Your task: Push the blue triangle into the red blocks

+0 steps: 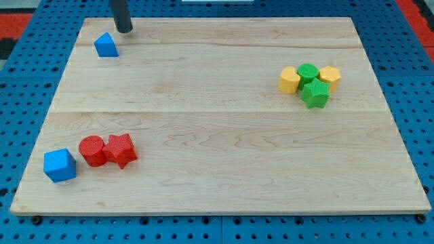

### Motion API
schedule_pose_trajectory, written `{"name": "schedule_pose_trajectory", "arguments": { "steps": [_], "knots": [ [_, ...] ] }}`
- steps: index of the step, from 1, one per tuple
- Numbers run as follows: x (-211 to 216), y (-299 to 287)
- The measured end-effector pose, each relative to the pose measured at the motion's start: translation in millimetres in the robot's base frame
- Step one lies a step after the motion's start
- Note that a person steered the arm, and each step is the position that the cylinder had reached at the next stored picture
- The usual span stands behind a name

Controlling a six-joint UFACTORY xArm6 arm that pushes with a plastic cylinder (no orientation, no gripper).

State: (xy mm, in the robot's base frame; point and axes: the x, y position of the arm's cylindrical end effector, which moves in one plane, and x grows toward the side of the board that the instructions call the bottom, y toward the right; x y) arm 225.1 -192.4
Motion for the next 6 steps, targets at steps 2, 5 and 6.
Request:
{"name": "schedule_pose_trajectory", "arguments": {
  "steps": [2,5,6],
  "knots": [
    [0.0,-12.0],
    [0.0,-13.5],
    [0.0,-14.9]
  ]
}}
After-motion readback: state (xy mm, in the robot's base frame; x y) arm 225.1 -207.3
